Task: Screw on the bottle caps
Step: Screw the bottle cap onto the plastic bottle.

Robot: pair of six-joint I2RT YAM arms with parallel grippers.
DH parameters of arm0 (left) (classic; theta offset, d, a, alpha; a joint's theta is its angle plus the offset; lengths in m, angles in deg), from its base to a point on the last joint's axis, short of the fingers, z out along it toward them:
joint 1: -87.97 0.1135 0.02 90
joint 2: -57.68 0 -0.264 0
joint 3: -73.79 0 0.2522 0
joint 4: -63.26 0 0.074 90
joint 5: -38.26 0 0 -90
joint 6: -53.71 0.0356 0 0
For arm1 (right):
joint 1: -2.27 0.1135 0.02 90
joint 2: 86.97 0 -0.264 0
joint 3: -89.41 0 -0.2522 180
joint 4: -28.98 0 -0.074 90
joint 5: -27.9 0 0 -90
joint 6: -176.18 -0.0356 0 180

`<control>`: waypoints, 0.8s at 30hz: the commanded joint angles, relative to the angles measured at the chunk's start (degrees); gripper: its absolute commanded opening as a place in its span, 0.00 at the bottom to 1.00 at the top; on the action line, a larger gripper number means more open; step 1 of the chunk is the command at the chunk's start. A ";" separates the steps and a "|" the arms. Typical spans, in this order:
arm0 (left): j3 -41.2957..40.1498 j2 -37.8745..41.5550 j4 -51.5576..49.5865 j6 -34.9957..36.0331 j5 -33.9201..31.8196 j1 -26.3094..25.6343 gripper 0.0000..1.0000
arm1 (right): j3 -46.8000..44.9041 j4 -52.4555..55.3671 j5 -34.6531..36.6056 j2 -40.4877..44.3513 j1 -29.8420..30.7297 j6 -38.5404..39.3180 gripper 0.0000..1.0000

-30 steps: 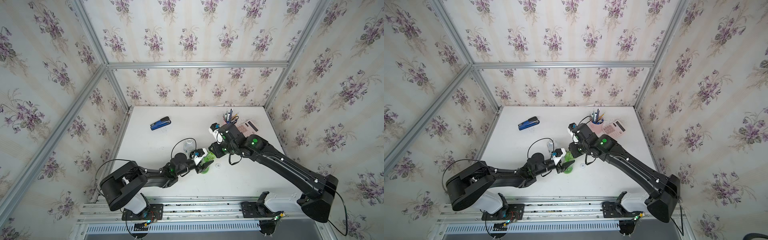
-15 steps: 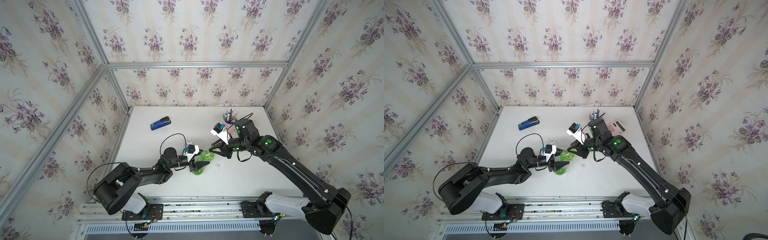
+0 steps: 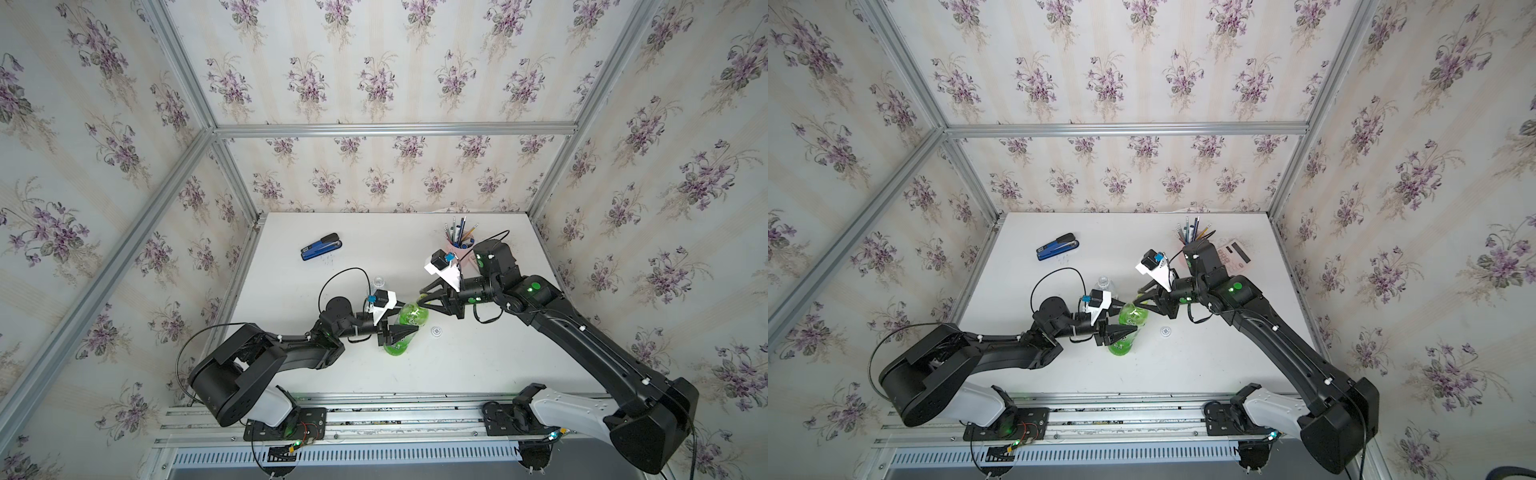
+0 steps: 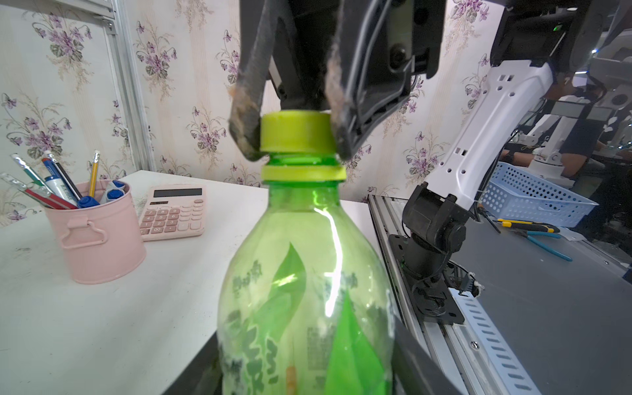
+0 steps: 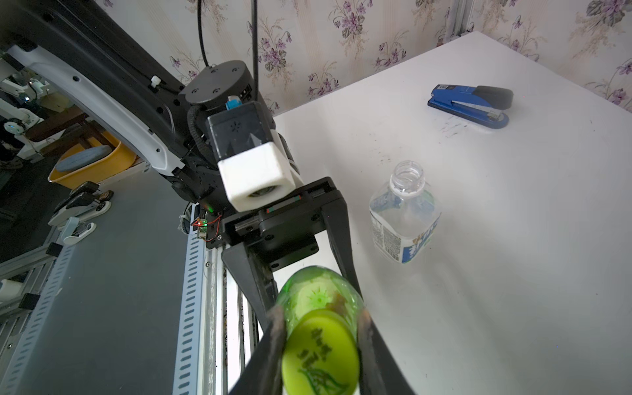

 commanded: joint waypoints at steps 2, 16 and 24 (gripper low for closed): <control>-0.18 1.76 -3.93 3.40 -9.19 -1.71 0.61 | 0.70 -2.00 0.61 1.33 0.23 -4.98 0.49; -0.62 2.28 -6.34 8.75 -19.49 -5.10 0.61 | 9.12 11.50 26.89 -0.10 3.89 -29.54 0.68; -0.61 2.34 -8.19 11.16 -23.17 -6.93 0.61 | 13.32 18.05 36.40 -5.18 9.01 -37.70 0.61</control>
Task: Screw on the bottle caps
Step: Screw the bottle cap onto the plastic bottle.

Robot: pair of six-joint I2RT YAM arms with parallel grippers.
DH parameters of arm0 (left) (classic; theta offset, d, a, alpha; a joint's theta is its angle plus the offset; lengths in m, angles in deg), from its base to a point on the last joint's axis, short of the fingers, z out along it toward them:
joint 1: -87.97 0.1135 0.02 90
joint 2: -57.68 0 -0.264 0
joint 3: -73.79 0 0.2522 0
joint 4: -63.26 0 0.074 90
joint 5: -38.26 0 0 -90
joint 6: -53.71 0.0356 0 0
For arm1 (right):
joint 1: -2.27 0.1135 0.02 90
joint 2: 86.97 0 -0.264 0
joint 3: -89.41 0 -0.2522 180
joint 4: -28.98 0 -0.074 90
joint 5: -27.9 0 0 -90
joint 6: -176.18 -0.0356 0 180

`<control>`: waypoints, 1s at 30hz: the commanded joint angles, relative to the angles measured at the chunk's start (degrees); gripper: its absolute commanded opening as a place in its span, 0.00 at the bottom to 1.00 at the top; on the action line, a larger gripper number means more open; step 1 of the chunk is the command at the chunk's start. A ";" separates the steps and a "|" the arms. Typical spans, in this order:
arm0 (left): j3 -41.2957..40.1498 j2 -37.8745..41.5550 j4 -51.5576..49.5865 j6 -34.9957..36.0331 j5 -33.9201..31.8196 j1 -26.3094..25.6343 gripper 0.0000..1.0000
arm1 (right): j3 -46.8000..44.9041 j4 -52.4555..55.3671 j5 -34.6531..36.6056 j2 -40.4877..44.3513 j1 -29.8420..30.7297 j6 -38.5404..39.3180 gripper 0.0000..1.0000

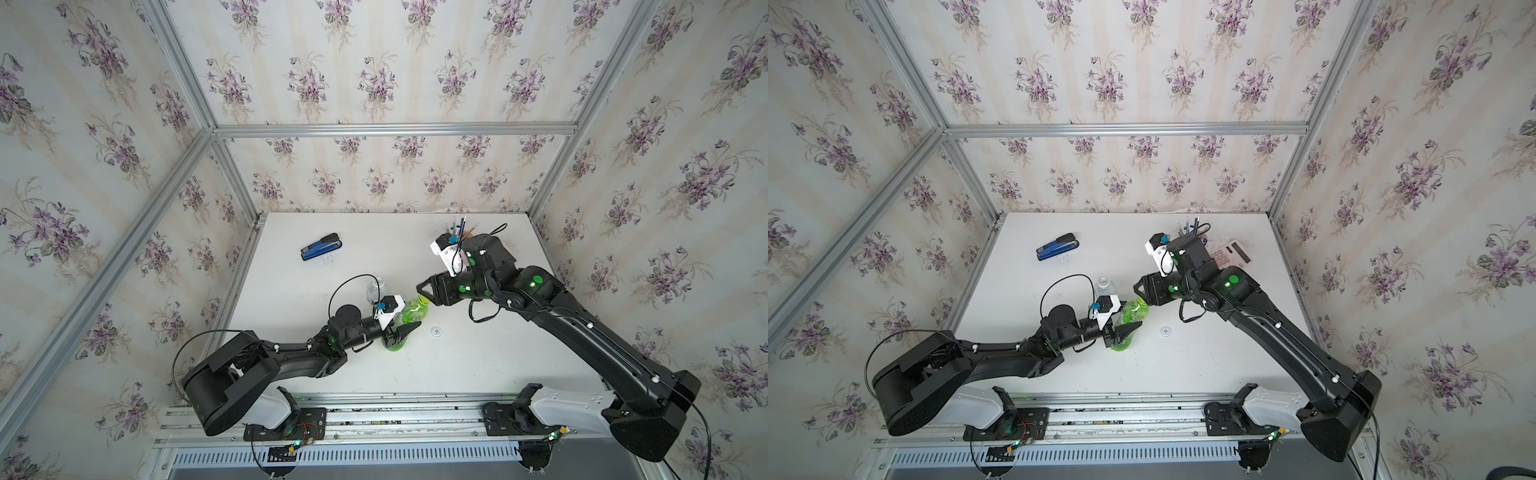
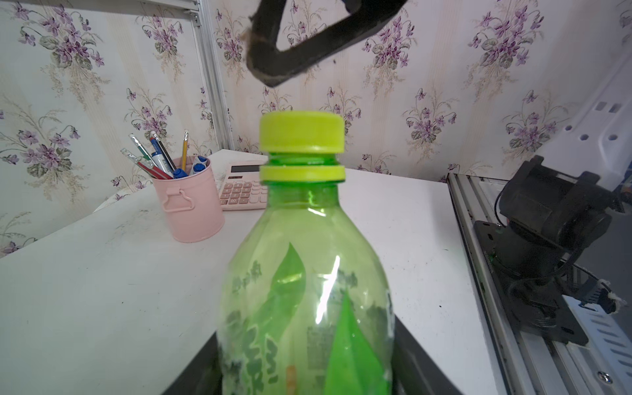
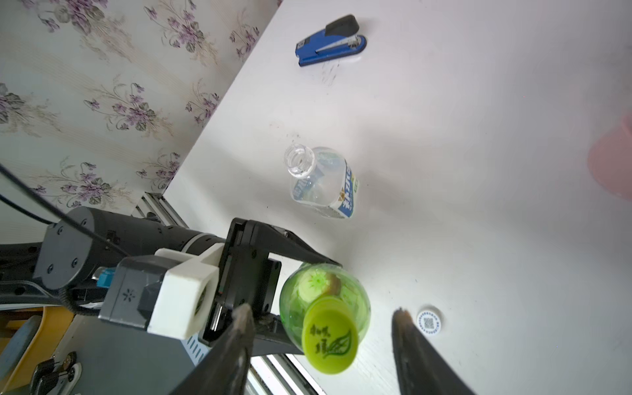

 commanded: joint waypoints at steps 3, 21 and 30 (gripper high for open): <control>0.26 0.24 -0.40 1.81 -2.38 -0.38 0.61 | 0.58 3.31 4.21 -1.55 0.68 -5.67 0.57; 0.48 1.82 -1.10 1.97 -2.65 -0.43 0.61 | 1.67 1.92 2.98 -5.44 1.90 -5.97 0.41; 0.76 1.34 -1.45 1.91 -2.49 -0.43 0.61 | 2.67 2.22 3.59 -5.75 2.04 -5.54 0.45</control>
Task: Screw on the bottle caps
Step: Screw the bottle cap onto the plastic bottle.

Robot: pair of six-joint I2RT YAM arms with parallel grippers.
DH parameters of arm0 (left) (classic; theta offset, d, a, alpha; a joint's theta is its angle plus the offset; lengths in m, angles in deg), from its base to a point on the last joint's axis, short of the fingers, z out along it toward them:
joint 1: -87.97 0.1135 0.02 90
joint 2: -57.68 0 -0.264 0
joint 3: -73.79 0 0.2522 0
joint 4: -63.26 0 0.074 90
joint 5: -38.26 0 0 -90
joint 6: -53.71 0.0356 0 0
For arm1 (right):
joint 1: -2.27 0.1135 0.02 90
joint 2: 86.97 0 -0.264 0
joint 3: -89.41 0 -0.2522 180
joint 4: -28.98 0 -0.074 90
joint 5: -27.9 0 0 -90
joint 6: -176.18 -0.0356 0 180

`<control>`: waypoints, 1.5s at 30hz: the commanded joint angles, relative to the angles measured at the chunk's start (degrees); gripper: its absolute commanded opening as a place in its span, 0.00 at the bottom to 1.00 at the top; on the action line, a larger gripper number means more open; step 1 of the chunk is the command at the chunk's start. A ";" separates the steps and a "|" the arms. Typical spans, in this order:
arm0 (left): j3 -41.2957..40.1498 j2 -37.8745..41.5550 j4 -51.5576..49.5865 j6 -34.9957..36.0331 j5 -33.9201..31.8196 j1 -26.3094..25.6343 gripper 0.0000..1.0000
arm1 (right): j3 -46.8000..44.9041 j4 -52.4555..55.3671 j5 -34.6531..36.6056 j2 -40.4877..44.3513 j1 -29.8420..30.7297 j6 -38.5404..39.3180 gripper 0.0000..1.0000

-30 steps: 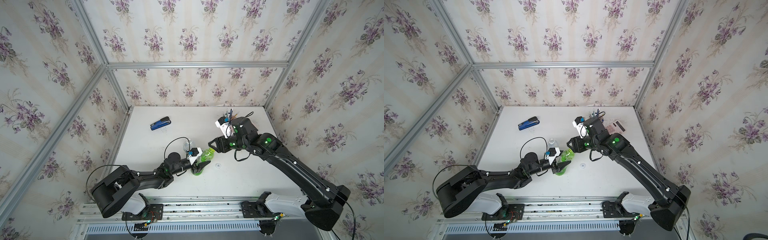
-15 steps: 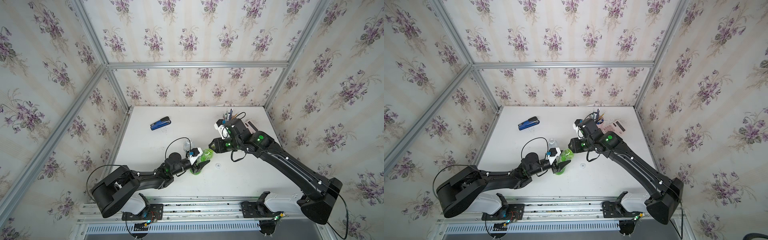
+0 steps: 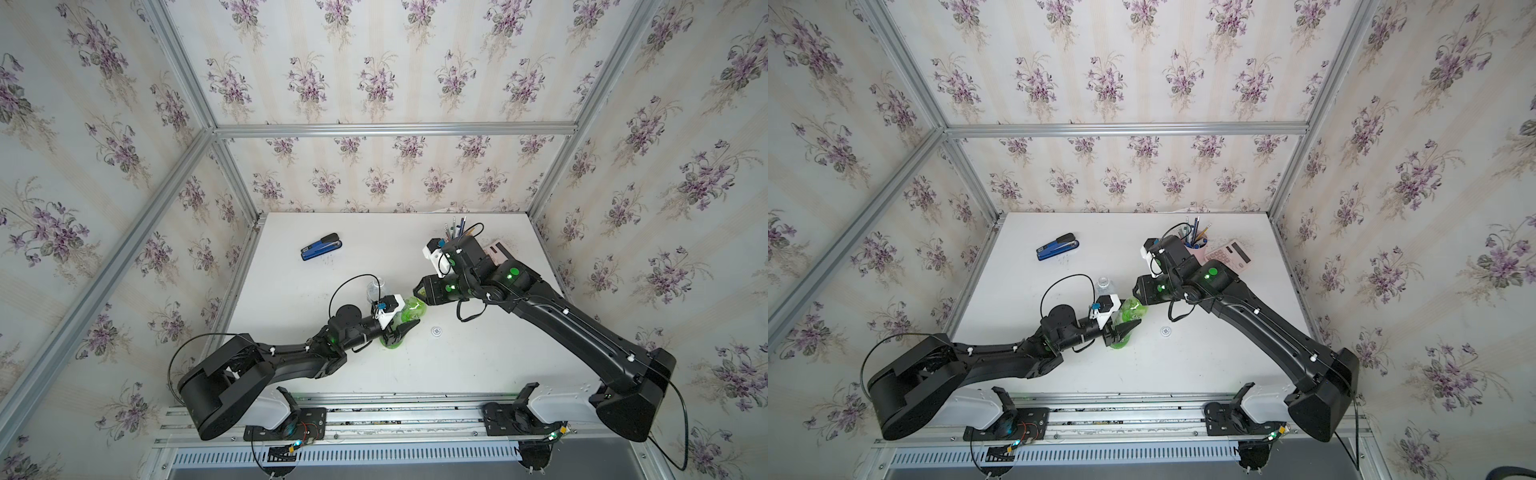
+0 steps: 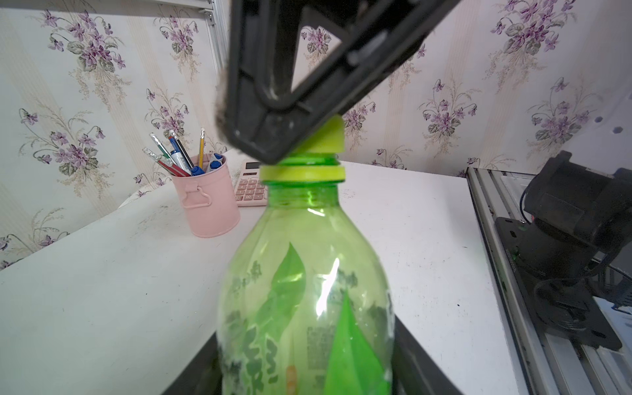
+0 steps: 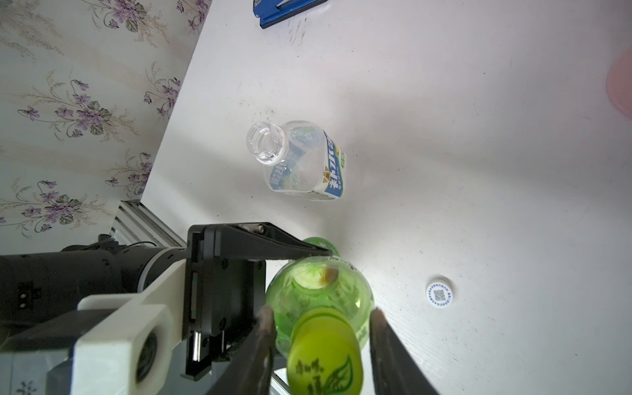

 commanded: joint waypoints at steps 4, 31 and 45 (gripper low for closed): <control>0.60 -0.36 1.00 0.45 0.16 -0.01 0.61 | 0.52 0.45 1.01 -0.29 0.09 0.60 0.42; 4.19 -4.44 7.91 -14.19 31.03 12.50 0.61 | 0.90 -3.28 -33.18 1.42 -11.73 41.03 0.16; 9.25 4.03 -9.43 -8.80 39.67 14.68 0.61 | -2.88 -8.46 -34.41 5.67 -12.30 52.93 0.16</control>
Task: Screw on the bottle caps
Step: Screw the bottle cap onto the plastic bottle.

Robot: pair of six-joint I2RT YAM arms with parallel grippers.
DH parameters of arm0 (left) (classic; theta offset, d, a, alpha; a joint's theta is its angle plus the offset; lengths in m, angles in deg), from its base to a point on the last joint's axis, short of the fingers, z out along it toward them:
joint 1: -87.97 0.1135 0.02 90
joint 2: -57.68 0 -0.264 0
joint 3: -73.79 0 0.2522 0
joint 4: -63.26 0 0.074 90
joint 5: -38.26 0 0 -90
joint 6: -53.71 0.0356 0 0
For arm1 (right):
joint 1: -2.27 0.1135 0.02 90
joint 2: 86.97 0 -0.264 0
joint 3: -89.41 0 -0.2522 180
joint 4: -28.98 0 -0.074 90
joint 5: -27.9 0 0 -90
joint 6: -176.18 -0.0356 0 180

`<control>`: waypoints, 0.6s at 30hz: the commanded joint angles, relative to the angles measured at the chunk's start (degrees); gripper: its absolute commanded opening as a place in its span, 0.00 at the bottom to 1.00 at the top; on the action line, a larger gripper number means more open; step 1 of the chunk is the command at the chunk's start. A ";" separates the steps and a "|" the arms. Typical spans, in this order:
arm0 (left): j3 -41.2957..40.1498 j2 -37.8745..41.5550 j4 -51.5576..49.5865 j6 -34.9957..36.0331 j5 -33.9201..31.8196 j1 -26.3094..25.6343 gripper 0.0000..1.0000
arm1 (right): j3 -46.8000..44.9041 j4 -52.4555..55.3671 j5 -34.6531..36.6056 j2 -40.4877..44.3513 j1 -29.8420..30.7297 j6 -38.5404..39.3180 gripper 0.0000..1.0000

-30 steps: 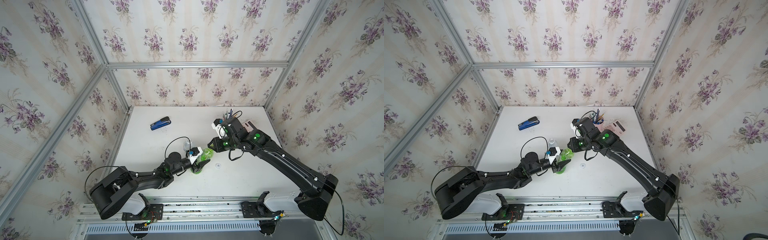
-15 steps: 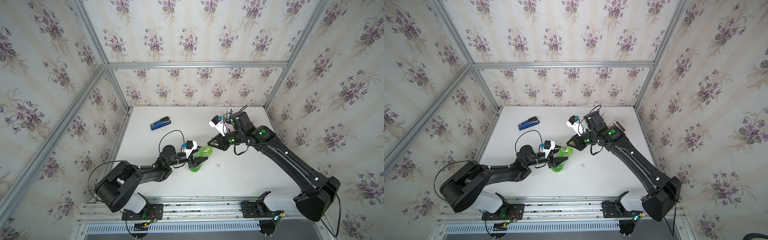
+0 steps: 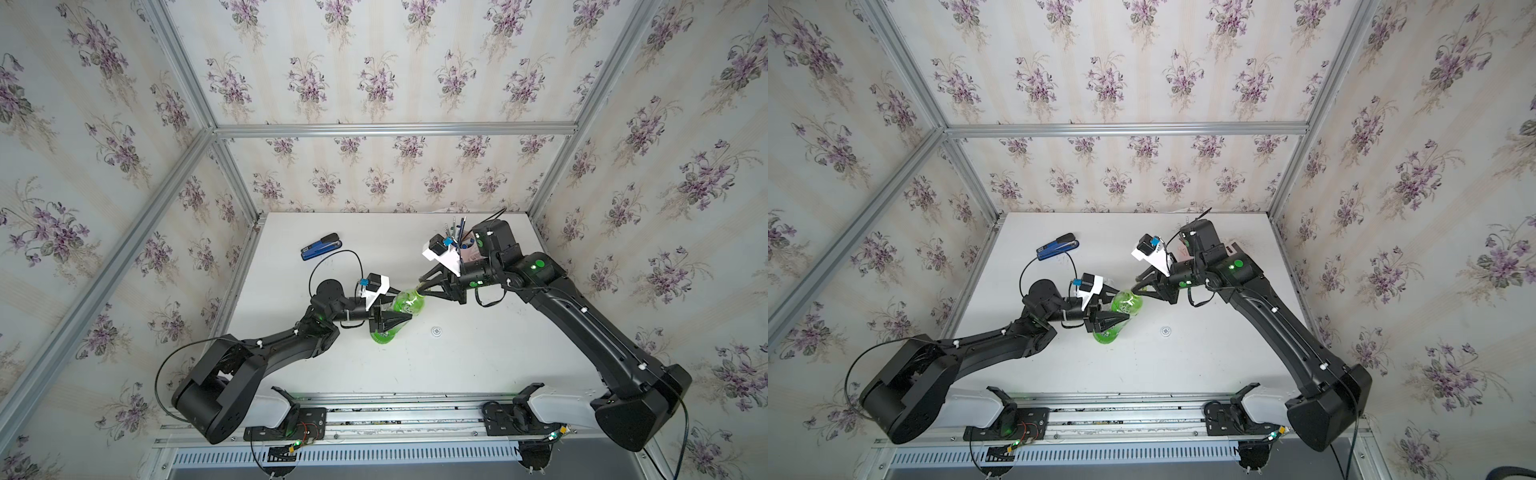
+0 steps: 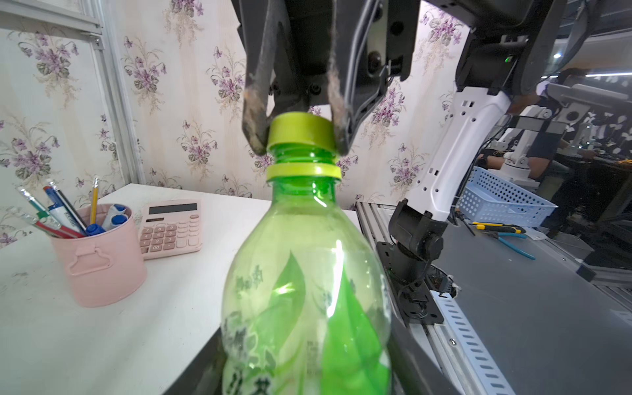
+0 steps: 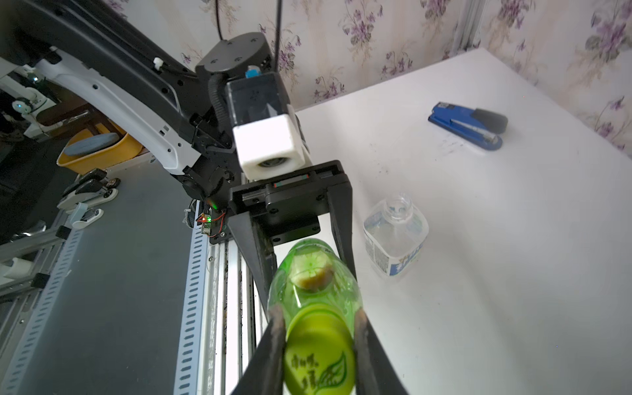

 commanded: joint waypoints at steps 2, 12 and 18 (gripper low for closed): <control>1.52 2.46 -9.43 5.46 2.68 0.54 0.61 | -2.51 -4.99 0.78 1.76 -0.08 2.76 0.16; -2.61 8.48 -9.36 9.99 -9.19 -0.57 0.61 | -4.53 -14.59 -2.48 -1.84 -0.08 -11.95 0.15; -3.27 12.46 -11.76 16.34 -21.67 -5.47 0.62 | -3.82 -14.42 0.98 -1.08 0.14 -23.66 0.16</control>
